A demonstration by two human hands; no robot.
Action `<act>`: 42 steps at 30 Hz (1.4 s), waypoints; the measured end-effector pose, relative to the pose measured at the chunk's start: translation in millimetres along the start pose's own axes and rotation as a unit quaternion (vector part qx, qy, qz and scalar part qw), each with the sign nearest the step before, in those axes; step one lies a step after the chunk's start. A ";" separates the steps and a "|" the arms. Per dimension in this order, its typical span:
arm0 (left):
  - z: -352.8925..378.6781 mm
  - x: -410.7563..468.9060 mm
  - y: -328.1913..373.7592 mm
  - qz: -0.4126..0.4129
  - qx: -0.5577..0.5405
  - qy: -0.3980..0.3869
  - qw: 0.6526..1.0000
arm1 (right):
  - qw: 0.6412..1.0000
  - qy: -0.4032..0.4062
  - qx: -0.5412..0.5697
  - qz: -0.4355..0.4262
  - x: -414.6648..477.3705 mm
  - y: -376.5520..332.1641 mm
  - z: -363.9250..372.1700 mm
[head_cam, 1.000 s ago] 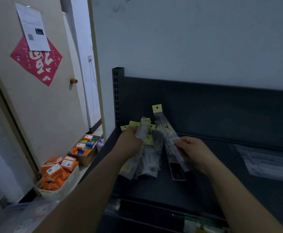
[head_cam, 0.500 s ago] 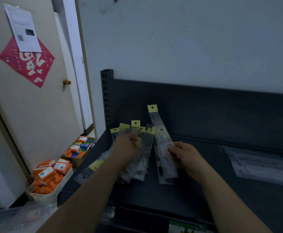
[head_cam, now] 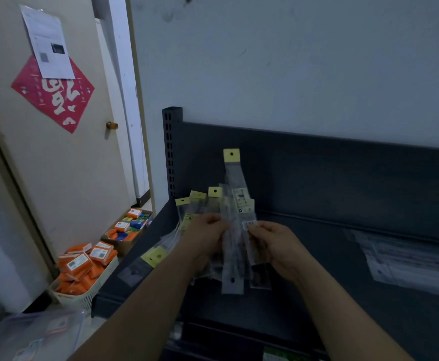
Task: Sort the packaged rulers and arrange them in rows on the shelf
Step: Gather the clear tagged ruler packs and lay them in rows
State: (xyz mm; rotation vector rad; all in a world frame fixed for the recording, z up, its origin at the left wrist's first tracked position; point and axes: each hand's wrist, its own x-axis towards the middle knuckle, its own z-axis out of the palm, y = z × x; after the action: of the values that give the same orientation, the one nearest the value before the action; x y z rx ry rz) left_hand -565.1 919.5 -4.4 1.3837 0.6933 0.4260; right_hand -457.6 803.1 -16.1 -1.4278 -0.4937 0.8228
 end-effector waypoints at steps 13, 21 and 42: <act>-30.4 -3.9 -0.2 0.052 0.036 0.043 0.997 | 0.860 0.189 -0.467 -0.079 16.1 11.3 -27.7; -33.8 -16.8 3.0 0.057 0.092 -0.042 0.993 | 0.985 0.009 -0.154 -0.076 3.8 -14.7 24.6; -85.5 -16.3 12.6 0.085 -0.254 -0.054 0.962 | 0.980 0.199 0.016 0.007 0.4 -6.1 3.7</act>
State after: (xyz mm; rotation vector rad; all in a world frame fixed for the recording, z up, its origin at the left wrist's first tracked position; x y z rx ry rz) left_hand -632.7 974.4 7.8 0.9707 0.3402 0.6117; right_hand -458.8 806.2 -9.8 -1.5191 -0.1637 0.5316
